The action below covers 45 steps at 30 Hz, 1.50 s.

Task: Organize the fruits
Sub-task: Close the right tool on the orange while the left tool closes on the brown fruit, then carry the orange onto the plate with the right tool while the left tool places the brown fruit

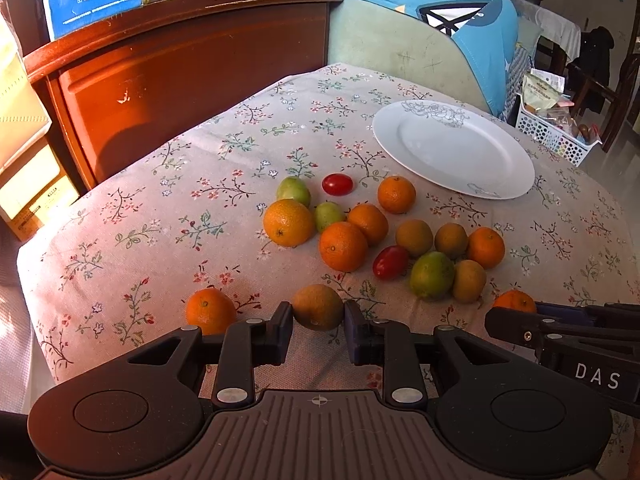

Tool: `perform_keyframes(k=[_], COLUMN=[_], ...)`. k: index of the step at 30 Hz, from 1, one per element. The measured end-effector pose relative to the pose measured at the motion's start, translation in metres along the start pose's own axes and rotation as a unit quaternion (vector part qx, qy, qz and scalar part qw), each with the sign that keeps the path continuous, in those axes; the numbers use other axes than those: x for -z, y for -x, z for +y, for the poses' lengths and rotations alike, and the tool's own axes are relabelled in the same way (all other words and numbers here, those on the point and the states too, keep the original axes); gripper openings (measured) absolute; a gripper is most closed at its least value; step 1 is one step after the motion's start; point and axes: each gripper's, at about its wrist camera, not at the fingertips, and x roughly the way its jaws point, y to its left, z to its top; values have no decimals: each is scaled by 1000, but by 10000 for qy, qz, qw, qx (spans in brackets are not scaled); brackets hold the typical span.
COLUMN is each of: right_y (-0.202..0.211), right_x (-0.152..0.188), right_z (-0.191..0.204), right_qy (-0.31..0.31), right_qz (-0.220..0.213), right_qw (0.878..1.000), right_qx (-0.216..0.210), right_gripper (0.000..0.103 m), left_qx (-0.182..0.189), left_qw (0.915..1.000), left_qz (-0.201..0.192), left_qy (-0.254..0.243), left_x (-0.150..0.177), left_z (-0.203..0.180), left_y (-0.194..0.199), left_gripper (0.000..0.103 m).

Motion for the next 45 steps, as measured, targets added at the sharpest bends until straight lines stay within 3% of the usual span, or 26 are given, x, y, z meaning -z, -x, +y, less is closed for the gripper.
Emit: perform_keyframes(k=[23,36,45], right_y=[13,29,30], right_x=[-12,-35,-62], right_z=[-21,-37,-59], right_qy=[-530,-821,-933], right_qz=[-230,-398,-471], right_qw=[9983,9958,9942], right_qx=[56,-113,-270], right_gripper=[30,30,30], left_qx=[259,498,929], left_qw=[9978,9954,9919], left_qz=[-560,-744,-680], left_qy=[-223,-346,-541], left_x=[-18,-51,-83], left_z=[-23,-41,-55], left_y=[21,18,4], left_gripper=[25,25,25])
